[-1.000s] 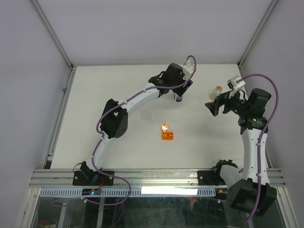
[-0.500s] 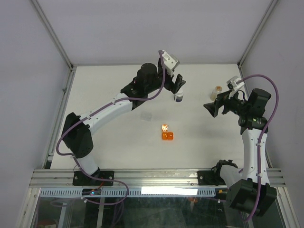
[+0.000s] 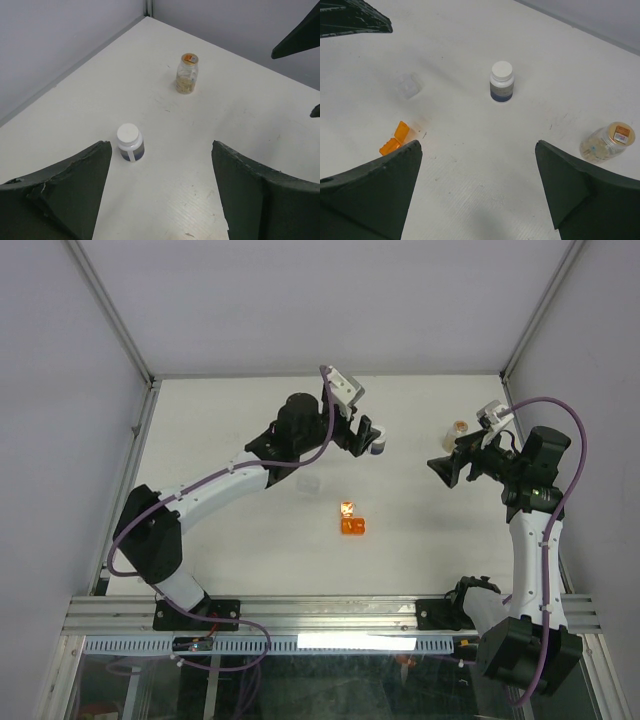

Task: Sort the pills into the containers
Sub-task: Close the pill container at the center of the board.

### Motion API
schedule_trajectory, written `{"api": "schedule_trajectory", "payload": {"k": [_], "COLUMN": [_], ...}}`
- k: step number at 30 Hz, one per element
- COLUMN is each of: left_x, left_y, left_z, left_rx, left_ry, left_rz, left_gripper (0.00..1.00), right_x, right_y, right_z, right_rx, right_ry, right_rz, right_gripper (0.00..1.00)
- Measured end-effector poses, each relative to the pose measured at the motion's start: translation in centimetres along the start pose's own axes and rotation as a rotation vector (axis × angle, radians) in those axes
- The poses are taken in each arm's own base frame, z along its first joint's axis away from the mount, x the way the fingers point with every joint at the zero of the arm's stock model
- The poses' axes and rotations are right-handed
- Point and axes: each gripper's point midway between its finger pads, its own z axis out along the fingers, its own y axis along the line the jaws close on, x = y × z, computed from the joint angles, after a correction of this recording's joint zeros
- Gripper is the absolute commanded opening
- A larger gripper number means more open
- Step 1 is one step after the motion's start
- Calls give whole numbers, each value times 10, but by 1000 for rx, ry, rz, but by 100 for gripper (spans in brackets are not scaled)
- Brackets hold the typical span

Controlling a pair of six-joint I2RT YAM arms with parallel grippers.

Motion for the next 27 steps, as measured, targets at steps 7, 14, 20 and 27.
{"api": "schedule_trajectory", "payload": {"k": [7, 14, 20, 27], "left_x": [-15, -12, -6, 7], "left_y": [-5, -10, -11, -15], "left_z": [-29, -52, -63, -76], "left_rx": [12, 15, 12, 12], "left_ry": [-65, -92, -95, -82], "left_rz": [-28, -61, -88, -123], "left_gripper": [89, 91, 92, 94], "right_x": [-1, -1, -1, -2], "right_y": [3, 4, 4, 5], "right_z": [0, 0, 0, 0], "right_rx": [-18, -22, -26, -31], "right_ry": [-6, -8, -9, -11], "right_rz": [-2, -3, -2, -2], "right_gripper": [99, 99, 99, 99]}}
